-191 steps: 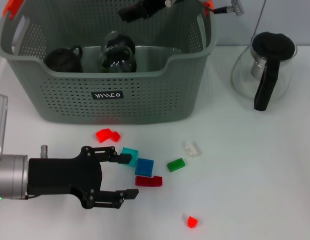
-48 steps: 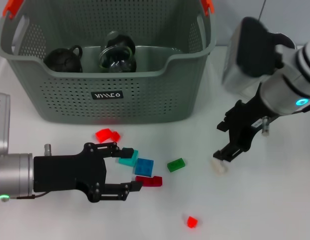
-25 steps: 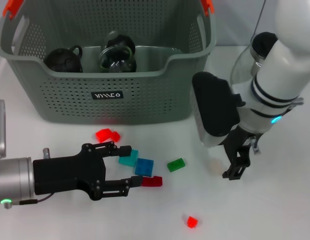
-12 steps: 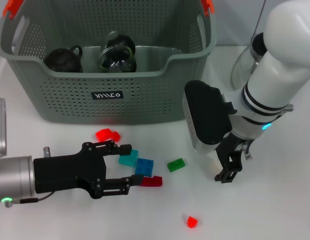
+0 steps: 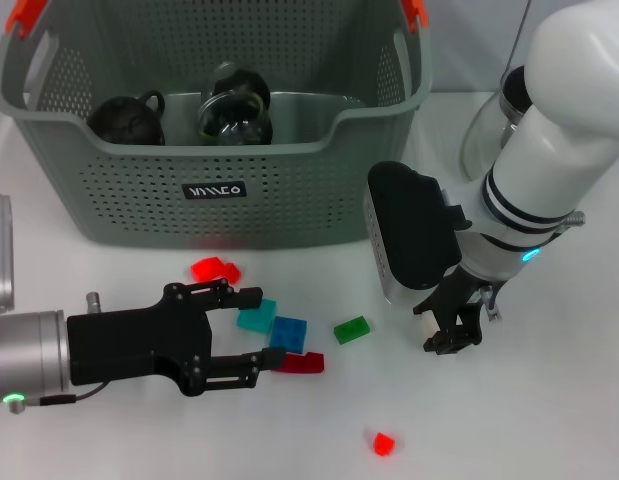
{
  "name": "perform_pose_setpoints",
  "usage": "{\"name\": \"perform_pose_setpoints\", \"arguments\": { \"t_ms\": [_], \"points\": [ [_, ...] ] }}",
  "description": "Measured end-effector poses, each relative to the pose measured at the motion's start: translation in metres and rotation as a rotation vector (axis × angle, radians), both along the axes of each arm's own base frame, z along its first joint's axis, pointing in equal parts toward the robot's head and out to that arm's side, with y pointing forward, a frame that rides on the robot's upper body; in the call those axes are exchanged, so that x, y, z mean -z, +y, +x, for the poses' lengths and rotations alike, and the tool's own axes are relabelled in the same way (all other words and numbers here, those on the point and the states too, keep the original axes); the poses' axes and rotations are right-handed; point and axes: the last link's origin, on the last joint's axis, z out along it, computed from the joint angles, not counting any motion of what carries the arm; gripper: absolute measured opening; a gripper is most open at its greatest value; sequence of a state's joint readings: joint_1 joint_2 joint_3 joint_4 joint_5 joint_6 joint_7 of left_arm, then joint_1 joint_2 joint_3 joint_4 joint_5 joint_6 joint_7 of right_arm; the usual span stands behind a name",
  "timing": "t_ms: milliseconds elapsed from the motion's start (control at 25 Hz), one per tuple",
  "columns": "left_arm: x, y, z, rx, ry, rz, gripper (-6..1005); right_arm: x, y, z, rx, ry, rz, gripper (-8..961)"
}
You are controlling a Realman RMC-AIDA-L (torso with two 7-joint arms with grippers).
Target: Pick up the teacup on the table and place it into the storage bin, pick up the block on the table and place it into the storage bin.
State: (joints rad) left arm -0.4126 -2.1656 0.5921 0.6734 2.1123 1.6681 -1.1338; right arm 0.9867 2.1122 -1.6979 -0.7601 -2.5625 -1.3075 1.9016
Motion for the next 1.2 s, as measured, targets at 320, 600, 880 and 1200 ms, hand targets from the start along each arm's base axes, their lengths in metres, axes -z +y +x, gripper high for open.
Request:
{"name": "perform_pose_setpoints", "arguments": {
  "t_ms": [320, 600, 880, 1200],
  "points": [
    [-0.001, 0.001, 0.000, 0.001, 0.001, 0.002, 762, -0.002, -0.001, 0.000, 0.033, 0.011, 0.002, 436],
    [-0.002, 0.000, -0.001, 0.003, 0.000, 0.002, 762, -0.025, 0.002, -0.029, 0.098, 0.110, 0.036, 435],
    [-0.007, 0.001, -0.006, -0.003, 0.021, 0.023, 762, -0.071, -0.001, -0.083, 0.234, 0.367, 0.063, 436],
    [-0.015, 0.005, -0.008, 0.028, 0.052, 0.050, 762, -0.124, 0.017, -0.147, 0.370, 0.756, 0.152, 435]
  ]
}}
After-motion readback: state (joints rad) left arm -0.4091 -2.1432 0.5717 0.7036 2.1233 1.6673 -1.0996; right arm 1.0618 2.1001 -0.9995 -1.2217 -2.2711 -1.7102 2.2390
